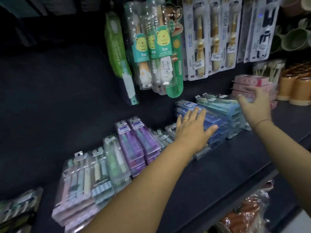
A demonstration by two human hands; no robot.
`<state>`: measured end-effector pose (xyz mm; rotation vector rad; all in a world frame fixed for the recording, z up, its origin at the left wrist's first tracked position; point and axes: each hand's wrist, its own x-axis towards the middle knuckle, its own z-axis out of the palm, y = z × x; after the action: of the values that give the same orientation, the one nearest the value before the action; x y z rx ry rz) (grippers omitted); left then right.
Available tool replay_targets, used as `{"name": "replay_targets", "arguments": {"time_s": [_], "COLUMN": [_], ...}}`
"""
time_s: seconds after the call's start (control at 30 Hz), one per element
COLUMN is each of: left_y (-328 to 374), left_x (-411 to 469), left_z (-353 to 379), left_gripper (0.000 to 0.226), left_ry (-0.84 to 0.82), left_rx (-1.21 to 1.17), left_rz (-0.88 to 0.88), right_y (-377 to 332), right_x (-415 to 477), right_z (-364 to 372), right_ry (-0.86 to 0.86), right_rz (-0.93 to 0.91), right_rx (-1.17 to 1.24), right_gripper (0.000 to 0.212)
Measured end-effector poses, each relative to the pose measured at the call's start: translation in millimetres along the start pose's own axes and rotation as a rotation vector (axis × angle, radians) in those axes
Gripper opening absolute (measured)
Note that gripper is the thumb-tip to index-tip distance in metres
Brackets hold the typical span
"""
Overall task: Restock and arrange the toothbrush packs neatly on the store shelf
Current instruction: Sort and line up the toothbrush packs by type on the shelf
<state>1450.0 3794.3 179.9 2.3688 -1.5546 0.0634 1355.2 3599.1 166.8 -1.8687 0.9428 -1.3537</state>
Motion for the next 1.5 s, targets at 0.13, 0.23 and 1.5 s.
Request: {"name": "replay_targets", "arguments": {"time_s": [0.13,0.23,1.5], "left_y": [-37,-94,-235], "left_x": [-83,-173,-441], "left_z": [-41,-67,-84], "left_gripper": [0.065,0.070,0.082], "left_ry": [0.182,0.341,1.042], "left_rx": [0.042,0.058,-0.347], "left_rz": [-0.004,-0.089,-0.887], "right_y": [-93,-162,-301], "right_x": [-91,-185,-486], "right_z": [22,57,165], "right_ry": [-0.047,-0.261,-1.199], "right_rz": [-0.400,-0.548,0.052], "right_rx": [0.131,0.288,0.580], "right_gripper": [0.037,0.033,0.037]}}
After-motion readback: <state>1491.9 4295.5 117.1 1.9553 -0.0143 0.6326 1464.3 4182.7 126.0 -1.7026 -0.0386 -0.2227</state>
